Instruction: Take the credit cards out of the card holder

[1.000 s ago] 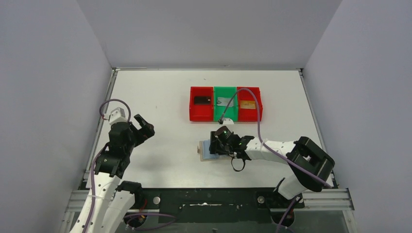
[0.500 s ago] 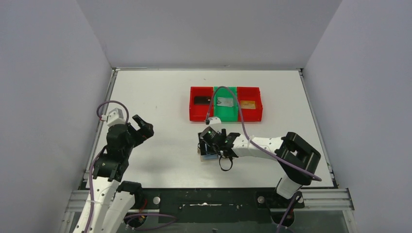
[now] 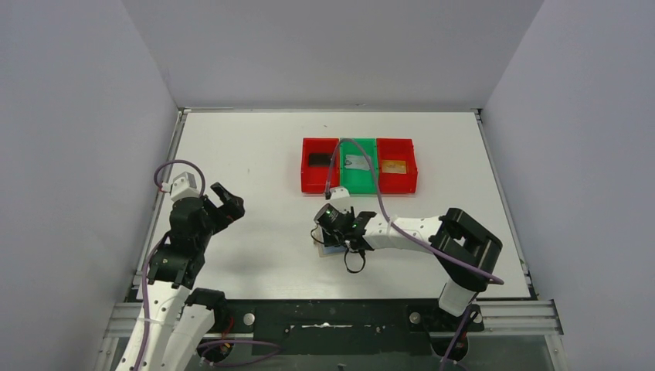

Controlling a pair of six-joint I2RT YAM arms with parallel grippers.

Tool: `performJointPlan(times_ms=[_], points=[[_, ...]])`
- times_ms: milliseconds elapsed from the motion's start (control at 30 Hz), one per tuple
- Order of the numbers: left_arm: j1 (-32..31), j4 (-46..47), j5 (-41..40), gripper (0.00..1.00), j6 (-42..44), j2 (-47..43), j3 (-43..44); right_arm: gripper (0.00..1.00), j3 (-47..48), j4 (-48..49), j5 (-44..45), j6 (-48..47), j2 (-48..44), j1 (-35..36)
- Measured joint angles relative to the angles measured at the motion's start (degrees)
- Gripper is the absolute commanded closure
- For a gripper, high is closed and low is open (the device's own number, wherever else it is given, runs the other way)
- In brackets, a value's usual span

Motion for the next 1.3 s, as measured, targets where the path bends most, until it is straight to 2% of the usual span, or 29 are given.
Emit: performJointPlan(times_ms=[300, 367, 467, 600, 900, 1300], points=[[0.0, 0.0, 0.02, 0.03, 0.02, 0.52, -0.02, 0.72, -4.0, 4.9, -2.69, 0.81, -2.21, -1.95], [0.0, 0.0, 0.04, 0.03, 0.02, 0.57, -0.02, 0.65, -6.23, 7.37, -5.57, 1.27, -3.72, -3.58], [0.0, 0.0, 0.09, 0.03, 0.02, 0.57, -0.02, 0.44, -9.03, 9.86, -9.75, 1.9, -5.66, -5.84], [0.0, 0.0, 0.22, 0.03, 0.04, 0.57, -0.02, 0.31, -9.16, 9.79, -10.8, 1.18, -6.27, -6.62], [0.0, 0.0, 0.24, 0.03, 0.04, 0.55, -0.02, 0.27, -5.73, 4.96, -7.13, -0.92, -5.27, -2.82], [0.0, 0.0, 0.24, 0.03, 0.09, 0.33, 0.0, 0.29, -0.74, 1.14, -2.16, -1.55, 0.04, 0.09]])
